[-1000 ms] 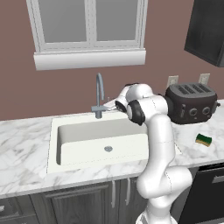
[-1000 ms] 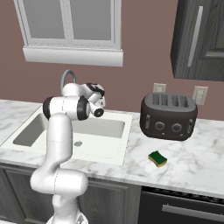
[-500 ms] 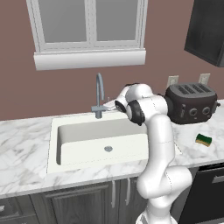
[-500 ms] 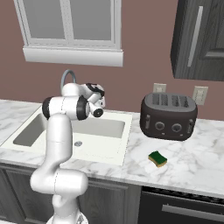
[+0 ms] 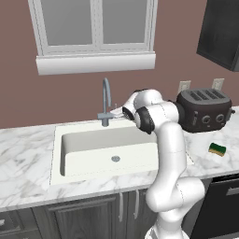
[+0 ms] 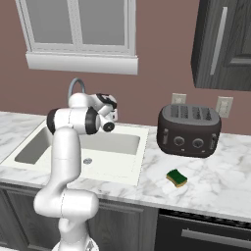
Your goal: Soak the sponge with water for a few seconds and then drop it inside the sink.
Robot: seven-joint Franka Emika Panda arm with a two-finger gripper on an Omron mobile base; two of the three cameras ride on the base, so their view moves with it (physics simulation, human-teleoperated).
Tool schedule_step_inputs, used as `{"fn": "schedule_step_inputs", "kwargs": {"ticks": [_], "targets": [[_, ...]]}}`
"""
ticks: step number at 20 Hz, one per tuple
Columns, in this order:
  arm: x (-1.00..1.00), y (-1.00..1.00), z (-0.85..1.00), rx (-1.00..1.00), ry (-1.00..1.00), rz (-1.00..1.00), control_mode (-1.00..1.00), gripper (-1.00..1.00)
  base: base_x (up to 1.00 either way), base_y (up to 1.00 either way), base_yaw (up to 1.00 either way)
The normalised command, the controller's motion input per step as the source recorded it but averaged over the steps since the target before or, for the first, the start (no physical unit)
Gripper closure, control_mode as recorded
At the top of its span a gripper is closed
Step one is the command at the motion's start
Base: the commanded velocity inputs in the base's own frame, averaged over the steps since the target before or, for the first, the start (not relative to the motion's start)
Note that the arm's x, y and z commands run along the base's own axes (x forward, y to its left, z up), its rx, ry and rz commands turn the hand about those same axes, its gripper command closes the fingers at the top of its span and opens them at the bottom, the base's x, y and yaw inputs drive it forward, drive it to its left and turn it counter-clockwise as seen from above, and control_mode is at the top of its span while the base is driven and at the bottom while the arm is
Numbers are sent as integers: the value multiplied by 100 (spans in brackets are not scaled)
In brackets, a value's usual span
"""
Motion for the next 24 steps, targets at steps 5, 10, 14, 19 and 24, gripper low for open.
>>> {"fn": "schedule_step_inputs", "kwargs": {"ticks": [5, 10, 14, 19, 24], "targets": [[0, -38, -31, 2, 0, -5, -100, -100, 0, 0, 0], [0, -38, -27, 0, 0, -5, -100, -100, 0, 0, 0], [0, -43, -37, 2, 0, -5, -100, -100, 0, 0, 0], [0, -47, -44, 5, 0, -6, -100, -100, 0, 0, 0], [0, -49, -50, 7, 0, -5, -100, -100, 0, 0, 0]]}}
